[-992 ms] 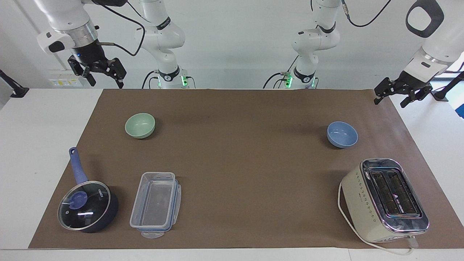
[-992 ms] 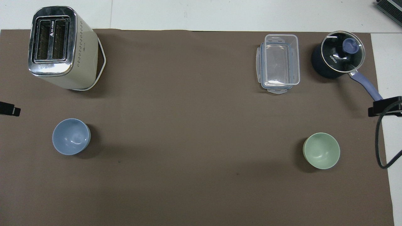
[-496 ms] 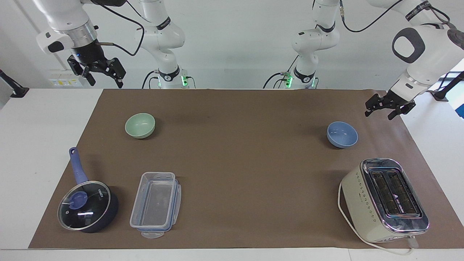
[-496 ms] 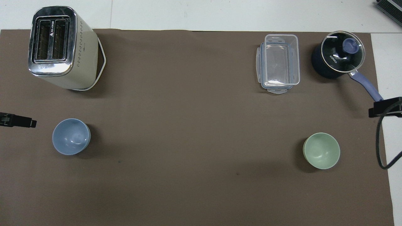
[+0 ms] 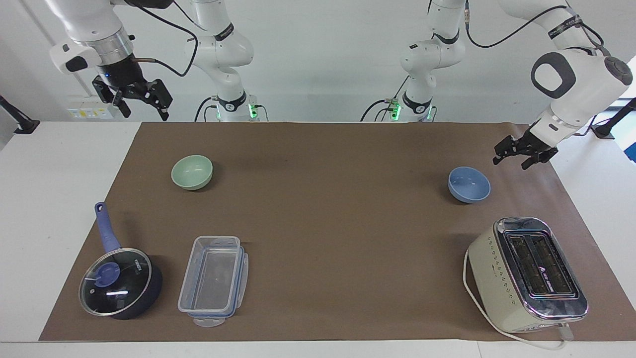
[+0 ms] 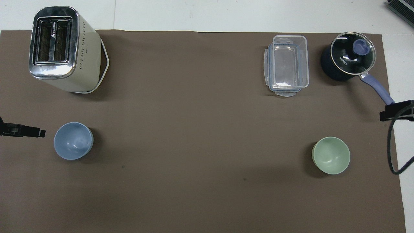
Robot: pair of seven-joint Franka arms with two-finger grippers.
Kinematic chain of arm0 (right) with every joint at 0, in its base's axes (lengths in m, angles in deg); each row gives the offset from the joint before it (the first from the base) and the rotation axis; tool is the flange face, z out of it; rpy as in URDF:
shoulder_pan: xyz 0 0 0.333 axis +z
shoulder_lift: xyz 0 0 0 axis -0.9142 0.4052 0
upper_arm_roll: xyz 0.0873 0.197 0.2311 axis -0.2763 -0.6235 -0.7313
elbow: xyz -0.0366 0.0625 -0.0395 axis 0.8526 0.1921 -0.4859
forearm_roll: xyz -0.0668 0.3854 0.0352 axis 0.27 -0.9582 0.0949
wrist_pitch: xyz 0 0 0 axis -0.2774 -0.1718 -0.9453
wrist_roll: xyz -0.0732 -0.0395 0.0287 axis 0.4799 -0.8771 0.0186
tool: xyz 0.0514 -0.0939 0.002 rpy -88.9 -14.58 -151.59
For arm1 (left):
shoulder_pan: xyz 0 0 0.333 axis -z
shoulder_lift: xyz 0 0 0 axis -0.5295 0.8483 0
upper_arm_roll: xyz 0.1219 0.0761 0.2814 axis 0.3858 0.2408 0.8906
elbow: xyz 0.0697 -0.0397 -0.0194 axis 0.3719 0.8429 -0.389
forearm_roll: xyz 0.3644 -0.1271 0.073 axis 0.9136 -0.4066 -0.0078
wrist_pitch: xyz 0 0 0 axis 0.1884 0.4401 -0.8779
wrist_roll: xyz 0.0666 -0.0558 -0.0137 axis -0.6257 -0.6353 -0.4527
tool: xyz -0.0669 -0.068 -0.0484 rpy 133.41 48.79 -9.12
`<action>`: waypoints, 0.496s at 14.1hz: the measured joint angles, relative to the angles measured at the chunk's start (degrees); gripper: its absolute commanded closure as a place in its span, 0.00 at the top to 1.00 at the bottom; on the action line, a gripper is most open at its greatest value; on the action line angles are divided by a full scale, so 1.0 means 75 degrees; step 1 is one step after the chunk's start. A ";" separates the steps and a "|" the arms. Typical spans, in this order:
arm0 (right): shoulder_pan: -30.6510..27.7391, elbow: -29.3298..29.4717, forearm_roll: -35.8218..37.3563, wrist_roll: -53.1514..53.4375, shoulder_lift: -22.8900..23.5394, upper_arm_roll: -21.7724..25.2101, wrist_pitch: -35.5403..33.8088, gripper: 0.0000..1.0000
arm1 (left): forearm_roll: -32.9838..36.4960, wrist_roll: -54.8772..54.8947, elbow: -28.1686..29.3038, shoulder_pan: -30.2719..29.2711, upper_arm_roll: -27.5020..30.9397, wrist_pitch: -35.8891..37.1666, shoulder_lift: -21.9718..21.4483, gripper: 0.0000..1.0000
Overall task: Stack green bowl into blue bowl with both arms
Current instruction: 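Reach the left gripper to the rim of the blue bowl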
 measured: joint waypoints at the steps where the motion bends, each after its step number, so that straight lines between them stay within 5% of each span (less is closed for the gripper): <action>1: 0.0000 0.0000 0.0000 0.0000 0.0000 0.0000 0.0000 1.00 | -0.0010 0.0067 0.0147 -0.0015 -0.0002 -0.0157 0.0038 1.00; 7: 0.0003 0.0000 0.0000 0.0000 0.0000 -0.0009 0.0000 1.00 | -0.0245 0.0255 0.0861 -0.0122 -0.0014 -0.1118 0.0365 1.00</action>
